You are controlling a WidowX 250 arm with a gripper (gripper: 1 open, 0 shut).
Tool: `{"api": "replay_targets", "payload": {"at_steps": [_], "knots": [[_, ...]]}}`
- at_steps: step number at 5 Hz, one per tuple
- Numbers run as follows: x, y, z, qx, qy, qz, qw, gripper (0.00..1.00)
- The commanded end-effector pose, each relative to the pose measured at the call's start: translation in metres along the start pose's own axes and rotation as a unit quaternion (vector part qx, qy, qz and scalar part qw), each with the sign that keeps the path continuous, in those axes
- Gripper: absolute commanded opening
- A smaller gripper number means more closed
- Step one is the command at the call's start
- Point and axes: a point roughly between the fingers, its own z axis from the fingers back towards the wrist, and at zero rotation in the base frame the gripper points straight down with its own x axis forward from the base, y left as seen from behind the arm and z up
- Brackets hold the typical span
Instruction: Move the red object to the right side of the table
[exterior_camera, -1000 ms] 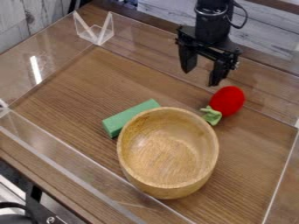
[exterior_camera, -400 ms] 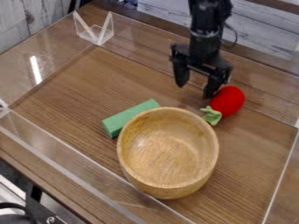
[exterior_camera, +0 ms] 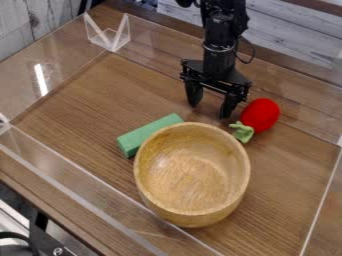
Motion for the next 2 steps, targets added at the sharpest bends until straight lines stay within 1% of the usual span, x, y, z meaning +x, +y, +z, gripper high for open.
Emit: {"api": "replay_targets", "payload": {"at_steps": [1,2], "knots": [[0.0127,0.0071,0.0451,-0.003,-0.052,-0.003,0.9987,1.00],[0.0144,0.0112,0.0529,-0.003,-0.053,-0.010,0.9985,0.00]]}}
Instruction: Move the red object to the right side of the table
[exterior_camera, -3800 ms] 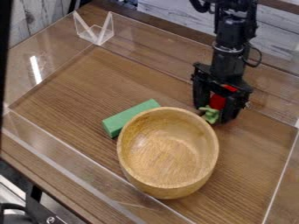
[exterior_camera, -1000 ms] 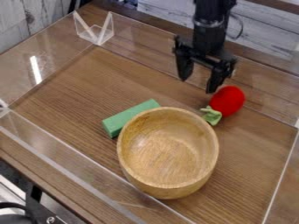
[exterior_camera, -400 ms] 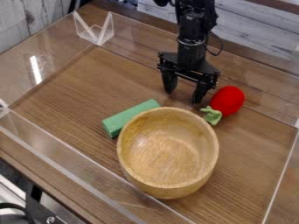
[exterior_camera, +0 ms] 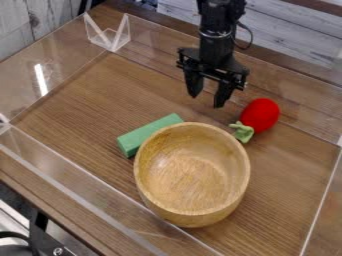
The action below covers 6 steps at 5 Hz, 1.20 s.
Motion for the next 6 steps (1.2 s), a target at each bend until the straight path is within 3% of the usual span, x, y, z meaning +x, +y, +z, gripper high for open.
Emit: {"api": "replay_targets", "payload": {"at_steps": [1,2,4,6], "knots": [[0.018,0.010,0.045,0.003,-0.064,0.037,0.9972,1.00],[0.021,0.021,0.062,0.005,-0.081,0.074,0.9940,1.00],[0.027,0.033,0.072,0.010,-0.098,0.047,0.9940,1.00],[0.027,0.038,0.095,0.008,-0.103,0.009,0.9946,1.00]]}}
